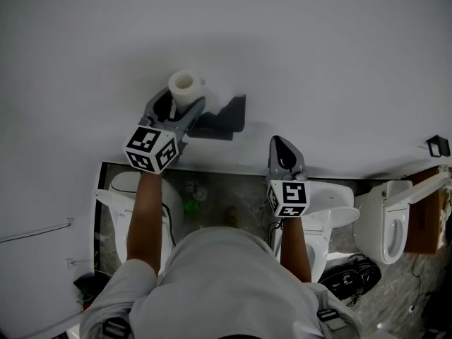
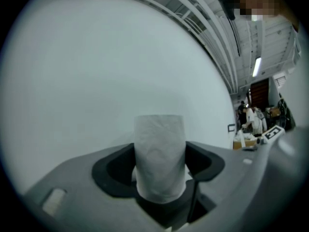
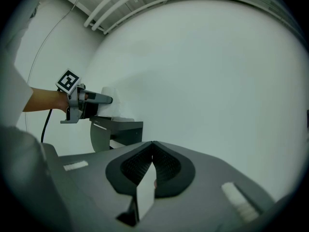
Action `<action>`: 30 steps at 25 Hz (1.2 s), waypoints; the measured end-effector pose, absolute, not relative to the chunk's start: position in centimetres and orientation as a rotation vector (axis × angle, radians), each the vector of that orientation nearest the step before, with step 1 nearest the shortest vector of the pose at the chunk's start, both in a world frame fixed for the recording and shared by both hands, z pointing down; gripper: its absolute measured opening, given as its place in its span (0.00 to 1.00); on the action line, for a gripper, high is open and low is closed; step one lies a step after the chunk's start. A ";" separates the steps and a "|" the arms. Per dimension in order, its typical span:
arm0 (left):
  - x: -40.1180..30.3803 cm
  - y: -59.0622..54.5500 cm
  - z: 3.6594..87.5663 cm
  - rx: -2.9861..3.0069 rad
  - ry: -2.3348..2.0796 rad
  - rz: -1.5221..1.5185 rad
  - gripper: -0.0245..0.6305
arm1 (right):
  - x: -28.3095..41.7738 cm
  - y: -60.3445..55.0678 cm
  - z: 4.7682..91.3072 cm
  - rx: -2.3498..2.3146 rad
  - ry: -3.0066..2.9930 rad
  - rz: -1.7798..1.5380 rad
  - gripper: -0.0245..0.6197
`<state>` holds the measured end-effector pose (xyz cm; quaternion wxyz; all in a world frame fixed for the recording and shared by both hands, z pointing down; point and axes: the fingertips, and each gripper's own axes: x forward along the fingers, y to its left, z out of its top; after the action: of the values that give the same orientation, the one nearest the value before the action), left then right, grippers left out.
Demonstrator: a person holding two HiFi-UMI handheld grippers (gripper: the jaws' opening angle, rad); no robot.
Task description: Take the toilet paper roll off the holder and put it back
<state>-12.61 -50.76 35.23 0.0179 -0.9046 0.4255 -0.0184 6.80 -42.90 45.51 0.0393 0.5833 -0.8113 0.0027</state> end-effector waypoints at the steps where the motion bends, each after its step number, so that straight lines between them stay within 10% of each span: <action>1: -12.6 -50.8 35.4 -2.813 1.321 -0.059 0.51 | 6.8 -42.9 45.5 1.789 -2.485 0.010 0.04; 30: -12.4 -50.6 37.3 -2.838 1.322 -0.064 0.51 | 7.5 -42.4 45.7 1.803 -2.460 0.015 0.04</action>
<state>-12.37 -50.64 37.26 0.0052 -0.9063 0.4221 -0.0203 7.55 -42.36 45.73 0.0460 0.5906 -0.8057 0.0048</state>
